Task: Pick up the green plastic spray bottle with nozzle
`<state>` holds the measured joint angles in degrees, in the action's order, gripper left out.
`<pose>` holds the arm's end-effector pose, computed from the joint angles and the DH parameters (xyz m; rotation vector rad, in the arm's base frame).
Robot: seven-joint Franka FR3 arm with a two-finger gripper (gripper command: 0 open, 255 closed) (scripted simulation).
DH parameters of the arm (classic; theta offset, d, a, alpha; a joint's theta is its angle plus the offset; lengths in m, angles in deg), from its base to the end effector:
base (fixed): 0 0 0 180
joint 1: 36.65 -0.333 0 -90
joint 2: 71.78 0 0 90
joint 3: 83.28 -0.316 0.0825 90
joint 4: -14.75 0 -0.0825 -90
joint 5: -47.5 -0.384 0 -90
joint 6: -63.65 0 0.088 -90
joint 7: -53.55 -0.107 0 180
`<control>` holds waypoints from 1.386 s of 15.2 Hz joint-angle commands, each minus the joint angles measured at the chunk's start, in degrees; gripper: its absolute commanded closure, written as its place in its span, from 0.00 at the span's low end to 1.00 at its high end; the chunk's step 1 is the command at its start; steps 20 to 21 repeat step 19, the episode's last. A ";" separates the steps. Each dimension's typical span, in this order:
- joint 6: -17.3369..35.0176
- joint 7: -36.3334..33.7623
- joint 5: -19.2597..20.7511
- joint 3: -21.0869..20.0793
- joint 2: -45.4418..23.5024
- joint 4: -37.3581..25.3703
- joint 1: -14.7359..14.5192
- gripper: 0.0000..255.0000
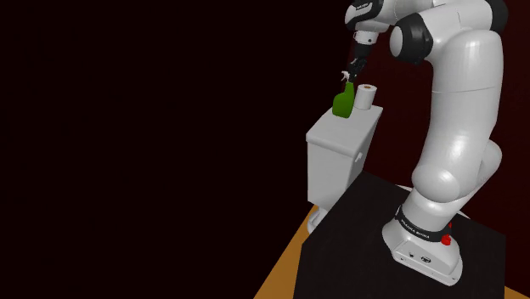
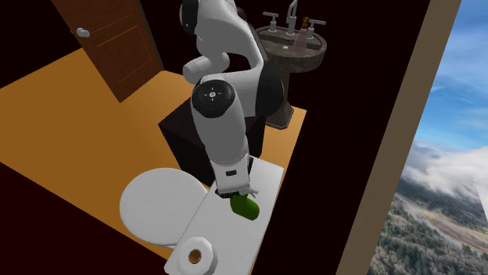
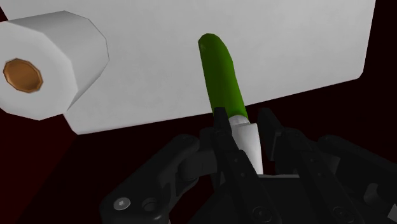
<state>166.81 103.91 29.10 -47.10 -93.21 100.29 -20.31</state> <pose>0.4642 -0.4674 0.4901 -3.0829 0.1176 -0.1221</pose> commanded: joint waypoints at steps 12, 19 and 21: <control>-7.78 -1.02 0.08 0.23 -0.45 -8.30 1.34 1.00; -12.21 -1.44 -0.36 0.23 -1.36 -13.63 2.52 1.00; -12.21 -1.44 -0.36 0.23 -1.36 -13.63 2.52 1.00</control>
